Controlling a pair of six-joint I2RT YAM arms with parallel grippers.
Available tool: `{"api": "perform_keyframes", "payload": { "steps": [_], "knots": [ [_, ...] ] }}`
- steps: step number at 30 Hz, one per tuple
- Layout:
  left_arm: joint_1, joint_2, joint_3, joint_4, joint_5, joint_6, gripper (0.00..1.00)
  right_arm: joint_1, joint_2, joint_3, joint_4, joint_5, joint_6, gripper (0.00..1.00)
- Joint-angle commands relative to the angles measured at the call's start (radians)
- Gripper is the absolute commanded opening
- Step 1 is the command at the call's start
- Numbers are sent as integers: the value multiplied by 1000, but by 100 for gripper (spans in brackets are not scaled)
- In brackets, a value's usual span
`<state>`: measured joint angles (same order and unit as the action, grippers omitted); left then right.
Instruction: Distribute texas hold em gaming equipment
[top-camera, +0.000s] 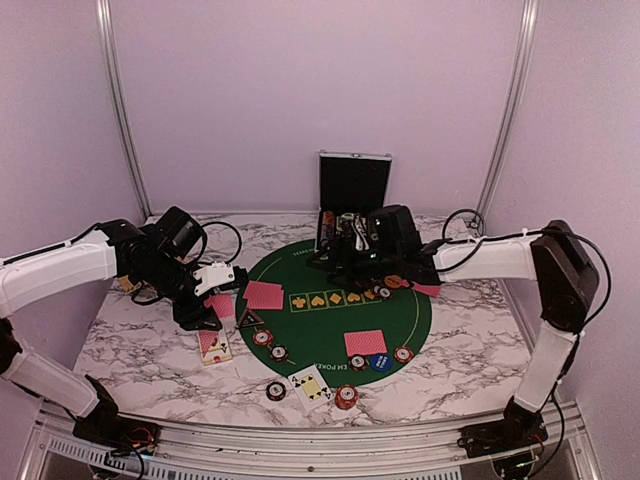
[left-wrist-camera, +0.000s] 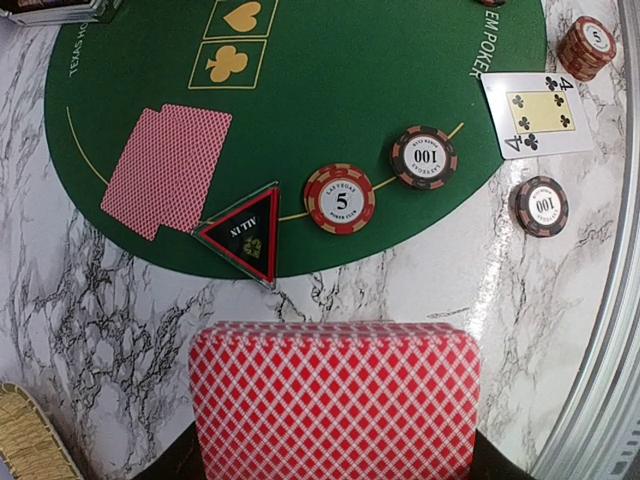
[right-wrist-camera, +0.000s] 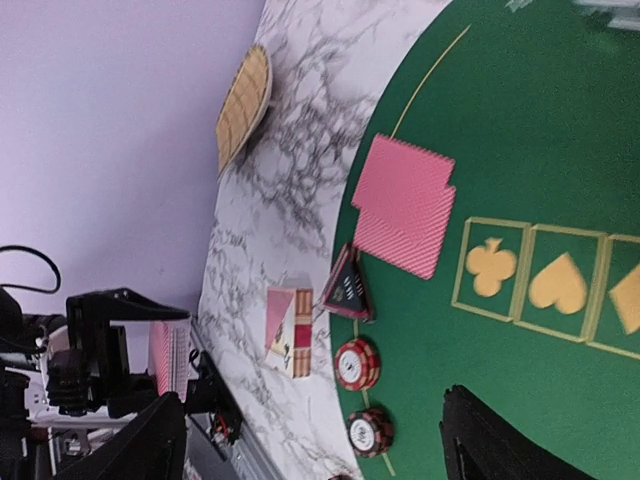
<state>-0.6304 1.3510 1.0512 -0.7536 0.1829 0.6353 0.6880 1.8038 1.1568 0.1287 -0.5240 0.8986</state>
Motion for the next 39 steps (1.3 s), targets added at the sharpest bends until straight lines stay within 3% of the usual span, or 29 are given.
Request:
{"api": "perform_keyframes", "payload": {
  "steps": [1, 13, 39],
  "knots": [
    [-3, -30, 22, 7, 18, 5, 0, 108, 112, 72, 241, -130, 154, 87],
    [-3, -24, 33, 16, 28, 0, 0, 221, 300, 200, 419, -202, 284, 87],
    [-6, -7, 64, 21, 39, -11, 0, 284, 468, 378, 466, -264, 351, 88]
  ]
}}
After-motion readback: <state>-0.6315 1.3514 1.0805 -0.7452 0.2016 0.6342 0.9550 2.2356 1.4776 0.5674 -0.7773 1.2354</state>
